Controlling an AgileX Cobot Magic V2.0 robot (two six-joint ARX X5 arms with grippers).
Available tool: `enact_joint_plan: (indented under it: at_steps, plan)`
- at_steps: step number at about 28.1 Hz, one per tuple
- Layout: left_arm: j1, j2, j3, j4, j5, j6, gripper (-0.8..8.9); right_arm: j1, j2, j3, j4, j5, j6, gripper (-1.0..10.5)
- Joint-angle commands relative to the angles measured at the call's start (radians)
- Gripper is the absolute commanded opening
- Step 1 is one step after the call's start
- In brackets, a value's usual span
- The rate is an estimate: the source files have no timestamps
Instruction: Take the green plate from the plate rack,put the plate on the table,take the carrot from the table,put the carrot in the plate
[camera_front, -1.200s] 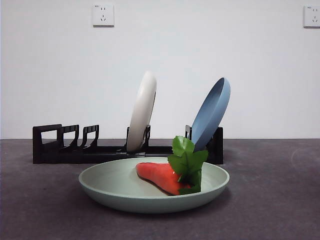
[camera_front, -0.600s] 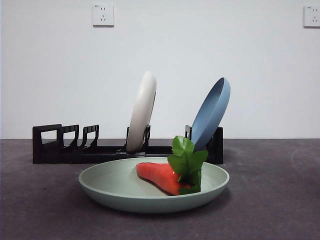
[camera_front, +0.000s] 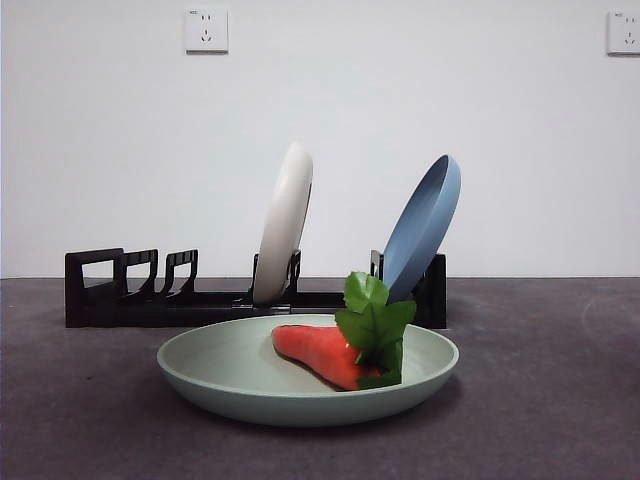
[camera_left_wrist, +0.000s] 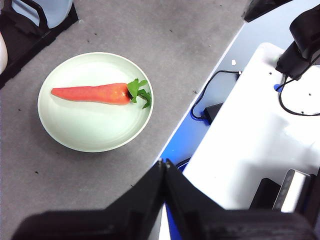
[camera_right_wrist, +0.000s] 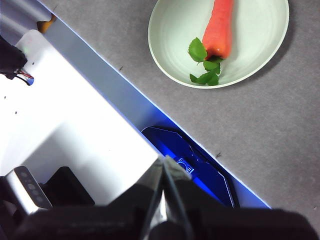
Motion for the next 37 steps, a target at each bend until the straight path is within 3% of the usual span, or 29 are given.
enact_joint_plan:
  at_steps: [1,3,5,7,9,11,16,23,29,37]
  plan:
    - [0.000,0.000,-0.001,0.014,-0.025,0.060,-0.03,0.002,-0.003,-0.001,0.005,0.001,0.002,0.0]
    - [0.006,-0.001,-0.001,0.053,-0.068,0.080,-0.03,0.002,-0.003,-0.001,0.005,0.001,0.002,0.0]
    - [0.032,-0.018,-0.002,0.149,-0.163,0.184,-0.03,0.002,-0.003,-0.001,0.005,0.001,0.002,0.0]
    - [0.090,-0.035,-0.003,0.292,-0.196,0.314,-0.03,0.002,-0.003,-0.001,0.005,0.001,0.002,0.0]
    - [0.174,-0.056,-0.004,0.408,-0.157,0.383,-0.03,0.002,-0.003,-0.001,0.005,0.001,0.002,0.0]
    - [0.302,-0.083,-0.005,0.515,-0.056,0.408,-0.03,0.002,-0.003,-0.001,0.005,0.001,0.002,0.0]
    - [0.639,-0.160,-0.031,0.645,0.127,0.408,-0.03,0.002,-0.003,-0.001,0.005,0.004,0.002,0.0]
    - [0.941,-0.317,-0.214,0.780,0.135,0.390,-0.03,0.002,-0.003,-0.001,0.005,0.004,0.002,0.0]
    - [1.063,-0.488,-0.539,1.022,0.136,0.344,-0.03,0.002,-0.003,-0.001,0.005,0.003,0.002,0.0]
    - [1.115,-0.629,-0.892,1.143,0.131,0.260,-0.03,0.002,-0.003,-0.001,0.005,0.003,0.002,0.0]
